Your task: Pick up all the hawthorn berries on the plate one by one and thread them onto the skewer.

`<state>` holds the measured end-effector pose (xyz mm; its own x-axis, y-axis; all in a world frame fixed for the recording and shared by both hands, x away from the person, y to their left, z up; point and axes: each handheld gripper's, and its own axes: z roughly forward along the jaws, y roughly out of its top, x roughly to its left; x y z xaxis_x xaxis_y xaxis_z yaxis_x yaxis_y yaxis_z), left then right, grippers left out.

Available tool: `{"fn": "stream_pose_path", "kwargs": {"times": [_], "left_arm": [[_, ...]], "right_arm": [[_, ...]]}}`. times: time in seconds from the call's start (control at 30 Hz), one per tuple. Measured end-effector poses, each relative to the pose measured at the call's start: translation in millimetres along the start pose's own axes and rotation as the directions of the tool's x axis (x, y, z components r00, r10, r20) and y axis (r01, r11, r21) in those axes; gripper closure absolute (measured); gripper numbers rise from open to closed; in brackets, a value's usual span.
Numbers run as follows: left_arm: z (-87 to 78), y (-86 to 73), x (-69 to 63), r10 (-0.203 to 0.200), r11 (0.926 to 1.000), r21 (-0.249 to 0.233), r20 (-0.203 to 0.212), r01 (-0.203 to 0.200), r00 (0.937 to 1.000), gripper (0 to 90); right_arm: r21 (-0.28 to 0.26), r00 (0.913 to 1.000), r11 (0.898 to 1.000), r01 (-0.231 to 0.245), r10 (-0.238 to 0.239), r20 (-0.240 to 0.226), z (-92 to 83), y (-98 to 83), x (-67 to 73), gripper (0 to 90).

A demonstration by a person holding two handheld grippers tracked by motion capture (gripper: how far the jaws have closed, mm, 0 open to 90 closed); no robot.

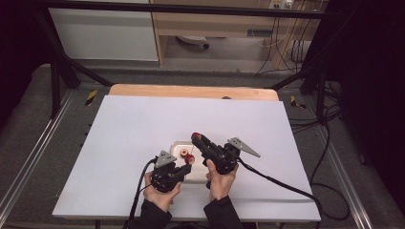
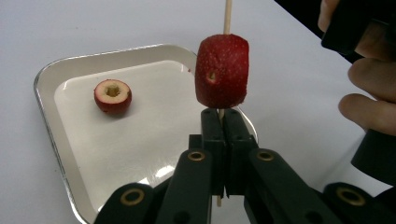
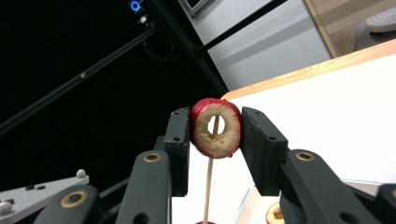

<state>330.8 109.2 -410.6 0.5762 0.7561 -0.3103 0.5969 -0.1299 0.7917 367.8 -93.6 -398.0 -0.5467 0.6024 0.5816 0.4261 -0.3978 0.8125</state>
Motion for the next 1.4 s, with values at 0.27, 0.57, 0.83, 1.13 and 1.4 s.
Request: {"fn": "stream_pose_path", "kwargs": {"times": [0.27, 0.57, 0.83, 1.13, 1.4], "left_arm": [[-6.3, 7.5, -4.9, 0.055, 0.9984, -0.01, -0.005, -0.056, 0.9985, 89.2], [0.1, 7.4, -1.8, 0.066, 0.9978, -0.011, -0.02, -0.066, 0.9976, 89.2], [-0.7, 8.7, -1.6, 0.087, 0.9962, -0.003, -0.029, -0.088, 0.9957, 89.2], [-3.1, 12.9, -4.9, 0.16, 0.9867, -0.014, -0.065, -0.162, 0.9849, 89.2], [-3.1, 11.4, 10.6, 0.129, 0.9916, 0.004, -0.058, -0.129, 0.9899, 89.1]], "right_arm": [[0.015, 0.9996, 1.0, -0.017, 0.017, -0.024, -0.4, 5.2, -1.0, 64.9], [0.022, 0.9996, 1.0, -0.021, 0.022, -0.021, -0.3, 4.1, -2.3, 65.1], [0.036, 0.9999, 0.999, 0.011, -0.011, 0.0, -3.8, 4.8, -0.3, 65.2], [0.088, 0.9998, 0.996, 0.011, -0.009, -0.019, -4.0, 6.9, -2.6, 65.3], [0.182, 0.9992, 0.983, 0.003, 0.004, -0.04, 9.0, -11.8, -1.7, 63.6]]}}
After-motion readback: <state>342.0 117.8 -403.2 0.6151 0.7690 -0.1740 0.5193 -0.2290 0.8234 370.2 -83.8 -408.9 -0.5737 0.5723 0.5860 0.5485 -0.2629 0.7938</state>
